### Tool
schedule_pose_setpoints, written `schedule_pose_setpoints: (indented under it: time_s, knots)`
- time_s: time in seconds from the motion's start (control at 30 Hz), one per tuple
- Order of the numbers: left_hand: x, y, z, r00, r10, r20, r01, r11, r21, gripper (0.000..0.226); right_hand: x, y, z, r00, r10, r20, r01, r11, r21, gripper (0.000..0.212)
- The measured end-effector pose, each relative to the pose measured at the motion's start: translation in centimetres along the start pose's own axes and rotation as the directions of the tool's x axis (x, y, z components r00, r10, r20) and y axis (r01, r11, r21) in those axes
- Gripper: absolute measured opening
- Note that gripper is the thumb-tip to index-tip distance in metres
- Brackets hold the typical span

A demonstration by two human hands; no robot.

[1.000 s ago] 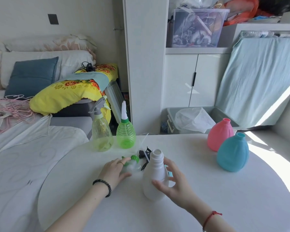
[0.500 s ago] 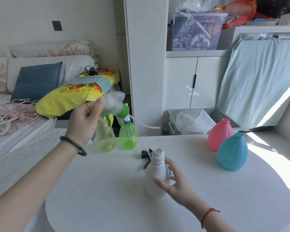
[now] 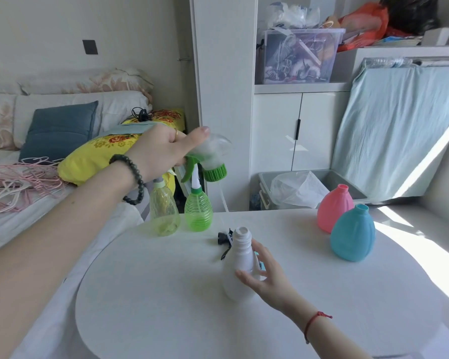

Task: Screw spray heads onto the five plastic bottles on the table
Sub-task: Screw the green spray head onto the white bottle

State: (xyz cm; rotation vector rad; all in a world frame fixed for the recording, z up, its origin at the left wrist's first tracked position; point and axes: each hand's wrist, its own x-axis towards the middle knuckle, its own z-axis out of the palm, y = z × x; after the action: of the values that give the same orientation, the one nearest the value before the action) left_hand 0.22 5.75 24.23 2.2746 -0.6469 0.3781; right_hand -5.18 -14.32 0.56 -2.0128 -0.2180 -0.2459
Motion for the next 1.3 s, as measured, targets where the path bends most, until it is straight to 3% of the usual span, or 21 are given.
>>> schedule_pose_setpoints:
  time_s: [0.33,0.73,0.83,0.9,1.0,1.13,1.23,1.3]
  knots:
    - [0.3,-2.4,9.1,0.953,-0.103,0.284,0.056,0.984,0.169,0.06,-0.2,-0.2,0.0,1.0,0.01,0.008,-0.01,1.0,0.015,0.057]
    - [-1.7,-5.1,10.8,0.964,-0.076,0.253,0.096,0.993,-0.068,0.056,0.3,-0.8,-0.7,0.999,0.018,0.049,-0.019,1.0,0.005,0.056]
    - [-1.8,-5.2,10.8,0.957,-0.074,0.279,0.103,0.991,-0.09,0.054,1.3,-2.8,-1.3,0.996,0.068,-0.061,-0.056,0.982,0.181,0.065]
    - [-1.5,-5.3,10.9,0.955,-0.078,0.285,0.112,0.988,-0.105,0.055,2.3,-4.6,-2.1,0.994,0.024,-0.106,0.01,0.95,0.311,0.053]
    - [-1.2,-5.4,11.0,0.947,-0.102,0.304,0.137,0.986,-0.095,0.056,3.3,-6.0,-3.0,0.996,-0.038,-0.086,0.067,0.932,0.357,0.03]
    - [-1.8,-6.3,11.6,0.942,-0.149,0.302,0.253,0.905,-0.343,0.068,3.3,-5.9,-3.2,0.998,-0.013,-0.054,0.035,0.908,0.418,0.029]
    - [-4.0,-8.2,13.8,0.94,-0.137,0.311,0.268,0.862,-0.431,0.025,3.4,-5.9,-3.3,0.999,-0.025,-0.047,0.041,0.917,0.396,0.036]
    - [-5.9,-9.5,15.8,0.926,-0.119,0.359,0.284,0.846,-0.452,0.037,3.5,-6.0,-3.4,0.998,-0.04,-0.042,0.052,0.929,0.366,0.033]
